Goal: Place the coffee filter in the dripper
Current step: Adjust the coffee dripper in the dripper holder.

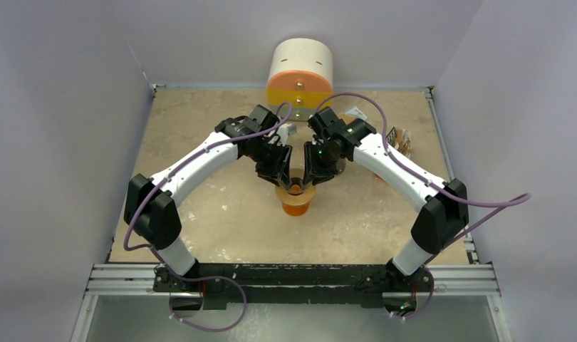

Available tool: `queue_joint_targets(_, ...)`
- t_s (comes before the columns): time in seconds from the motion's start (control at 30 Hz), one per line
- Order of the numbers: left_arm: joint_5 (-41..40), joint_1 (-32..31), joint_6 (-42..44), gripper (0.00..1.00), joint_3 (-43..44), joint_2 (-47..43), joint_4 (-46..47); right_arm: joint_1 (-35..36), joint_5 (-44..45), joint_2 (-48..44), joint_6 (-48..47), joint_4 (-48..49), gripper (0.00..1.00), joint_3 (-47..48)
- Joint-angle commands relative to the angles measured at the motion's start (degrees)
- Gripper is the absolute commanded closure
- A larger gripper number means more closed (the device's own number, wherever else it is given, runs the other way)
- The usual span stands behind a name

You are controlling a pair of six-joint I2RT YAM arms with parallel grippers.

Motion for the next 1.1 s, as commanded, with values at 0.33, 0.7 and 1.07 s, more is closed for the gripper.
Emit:
queue_joint_targets(0.33,-0.1,0.1,1.2,0.64,3.0,-4.4,-3.8,-0.4,3.5,-5.5,1.4,-1.0,0.64,-1.4)
queue_joint_targets(0.7,1.5,0.1,0.7,0.70,3.4,-4.3,-3.2,-0.5,2.1,-6.0,2.0,0.1,0.67,-2.7)
queue_joint_targets(1.07,2.5,0.1,1.0,1.00,3.8,-4.0,-3.3,-0.5,1.2,-6.2,2.0,1.3,1.00,-3.5)
